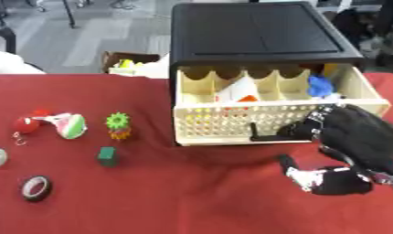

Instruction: Pick up objects from table and place into drawer.

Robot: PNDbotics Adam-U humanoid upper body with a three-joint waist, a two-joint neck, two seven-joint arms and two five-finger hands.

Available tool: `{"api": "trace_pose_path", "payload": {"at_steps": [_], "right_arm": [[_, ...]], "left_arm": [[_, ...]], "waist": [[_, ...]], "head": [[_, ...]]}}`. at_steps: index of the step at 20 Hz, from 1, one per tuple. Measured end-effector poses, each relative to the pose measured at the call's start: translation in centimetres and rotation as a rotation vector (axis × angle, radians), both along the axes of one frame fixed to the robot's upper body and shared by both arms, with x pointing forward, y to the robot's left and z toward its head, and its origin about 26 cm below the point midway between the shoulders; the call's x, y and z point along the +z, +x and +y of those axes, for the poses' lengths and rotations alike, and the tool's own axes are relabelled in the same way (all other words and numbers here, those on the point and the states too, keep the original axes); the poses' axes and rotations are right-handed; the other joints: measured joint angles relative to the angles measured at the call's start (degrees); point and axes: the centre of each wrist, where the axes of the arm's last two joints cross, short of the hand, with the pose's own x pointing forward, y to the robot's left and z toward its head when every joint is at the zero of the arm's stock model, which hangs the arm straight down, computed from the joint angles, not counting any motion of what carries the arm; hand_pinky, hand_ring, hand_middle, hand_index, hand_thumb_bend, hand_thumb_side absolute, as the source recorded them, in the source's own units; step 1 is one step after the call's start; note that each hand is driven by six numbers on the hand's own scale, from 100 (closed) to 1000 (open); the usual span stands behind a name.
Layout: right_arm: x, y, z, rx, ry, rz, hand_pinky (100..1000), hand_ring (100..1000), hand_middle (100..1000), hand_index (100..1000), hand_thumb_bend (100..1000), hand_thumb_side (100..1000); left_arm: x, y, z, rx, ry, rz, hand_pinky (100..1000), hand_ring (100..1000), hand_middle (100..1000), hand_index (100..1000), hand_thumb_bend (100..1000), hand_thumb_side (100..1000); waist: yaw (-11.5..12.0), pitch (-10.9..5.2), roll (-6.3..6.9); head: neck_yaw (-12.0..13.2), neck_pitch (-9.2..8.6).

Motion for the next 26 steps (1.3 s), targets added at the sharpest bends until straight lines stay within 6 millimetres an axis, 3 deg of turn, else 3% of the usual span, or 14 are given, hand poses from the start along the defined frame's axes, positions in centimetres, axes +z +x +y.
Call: {"api": "trace_pose_path", "payload": {"at_steps": [26], "right_arm": [[-0.96, -0.38, -0.28, 0.014, -0.006, -0.012, 100, 100, 100, 723, 100, 1000]], "left_arm": [[-0.01, 0.0, 0.0, 0.004, 0.006, 0.0, 448, 498, 591, 701, 100, 846]], "waist": [[-0.29, 0.0, 0.08]], "head": [[0.2, -0.24]]}}
